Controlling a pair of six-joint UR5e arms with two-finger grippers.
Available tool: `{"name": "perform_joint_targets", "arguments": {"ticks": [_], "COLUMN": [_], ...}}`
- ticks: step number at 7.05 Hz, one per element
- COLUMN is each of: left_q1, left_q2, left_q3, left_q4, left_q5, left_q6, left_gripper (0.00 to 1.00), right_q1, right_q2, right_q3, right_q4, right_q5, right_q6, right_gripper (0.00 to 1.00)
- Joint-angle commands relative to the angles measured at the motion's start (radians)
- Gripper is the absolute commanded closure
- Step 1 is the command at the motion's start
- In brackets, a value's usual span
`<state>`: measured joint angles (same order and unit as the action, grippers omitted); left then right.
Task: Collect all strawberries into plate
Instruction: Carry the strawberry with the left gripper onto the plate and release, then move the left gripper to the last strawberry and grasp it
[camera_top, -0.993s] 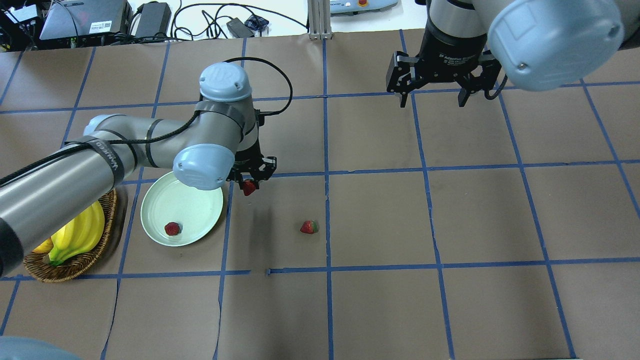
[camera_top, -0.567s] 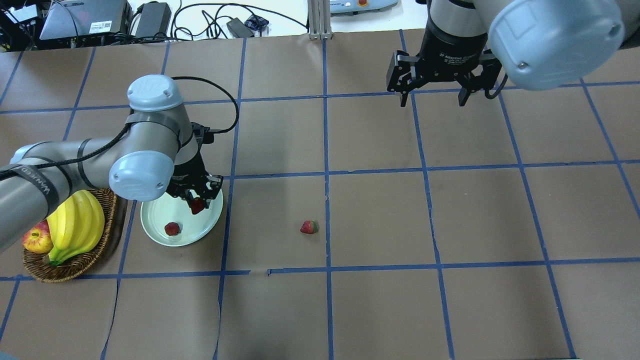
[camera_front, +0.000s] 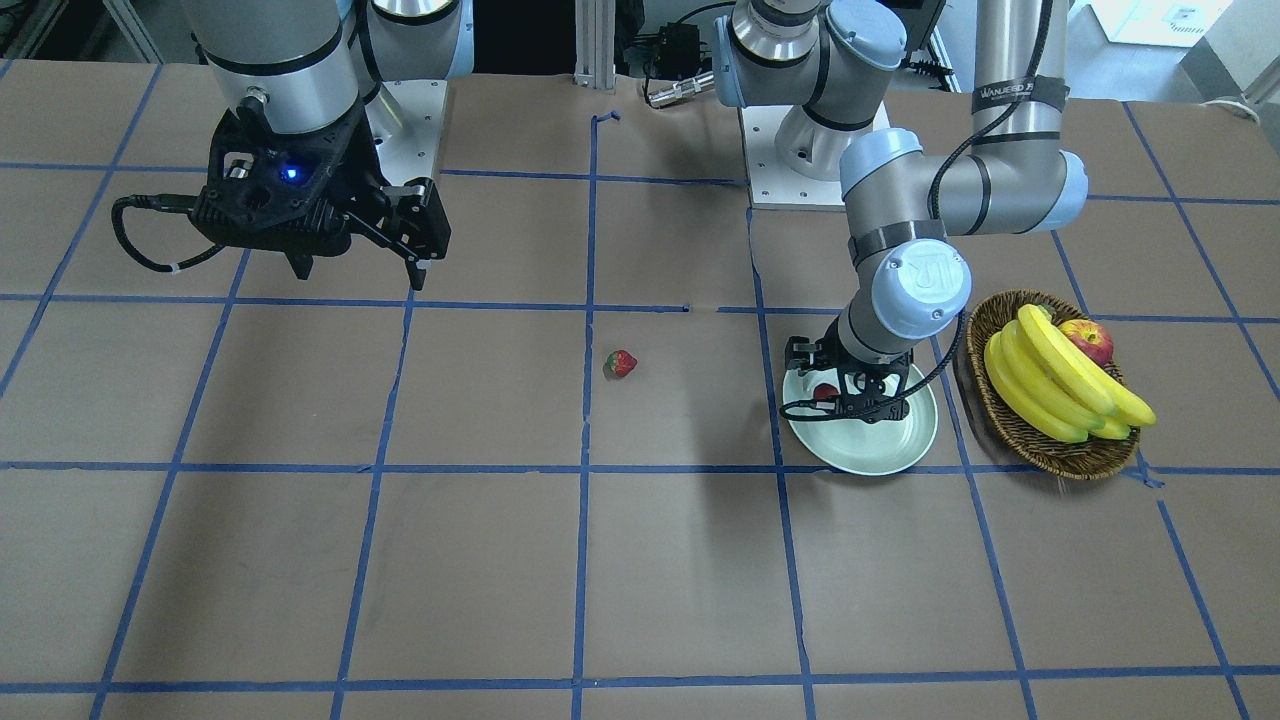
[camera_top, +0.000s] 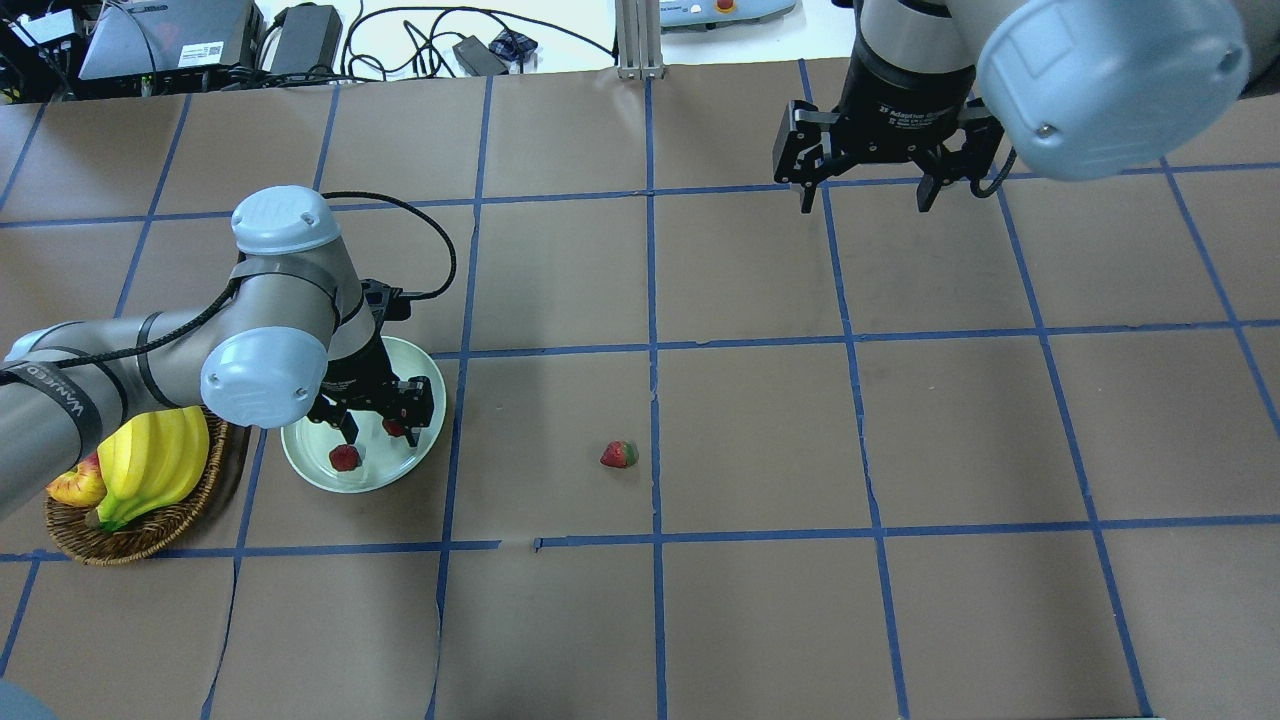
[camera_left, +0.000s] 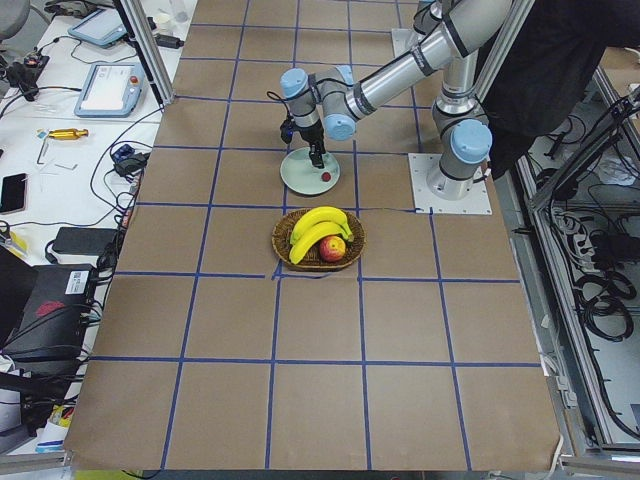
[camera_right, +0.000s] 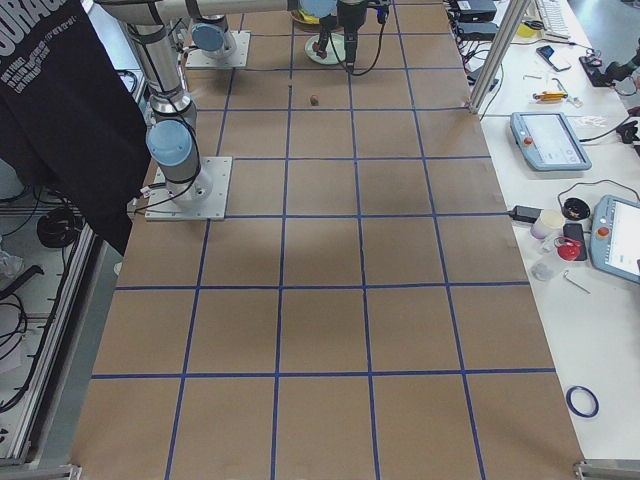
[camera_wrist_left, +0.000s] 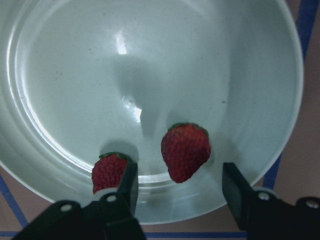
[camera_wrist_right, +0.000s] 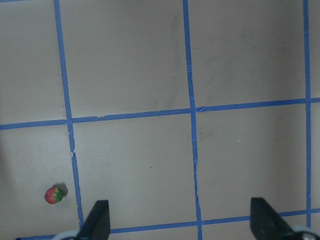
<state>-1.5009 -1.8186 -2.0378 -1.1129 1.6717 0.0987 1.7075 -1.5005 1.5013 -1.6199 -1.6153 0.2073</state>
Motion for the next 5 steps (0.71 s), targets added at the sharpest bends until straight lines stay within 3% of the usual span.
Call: {"name": "perform_joint_targets", "arguments": {"ticks": [1, 3, 5], "left_q1": [-0.198, -0.336, -0.422], "left_q2": [-0.019, -0.051, -0.115], "left_q3": [0.066, 0.099, 0.1], "left_q4": [0.051, 0.135, 0.249], "left_q5": [-0.021, -0.218, -0.227], "left_q6": [-0.263, -0.509, -0.635], "left_gripper": [0.0, 0.0, 0.01], "right_q1": [0.0, 0.001, 0.001], "right_q2": [0.0, -0.001, -0.001], "right_q3": [0.002, 0.007, 0.007], "right_q4": [0.0, 0.0, 0.0], "right_q5": [0.0, 0.0, 0.0], "right_q6": [0.001, 0.003, 0.003], "right_gripper": [0.0, 0.0, 0.0]}}
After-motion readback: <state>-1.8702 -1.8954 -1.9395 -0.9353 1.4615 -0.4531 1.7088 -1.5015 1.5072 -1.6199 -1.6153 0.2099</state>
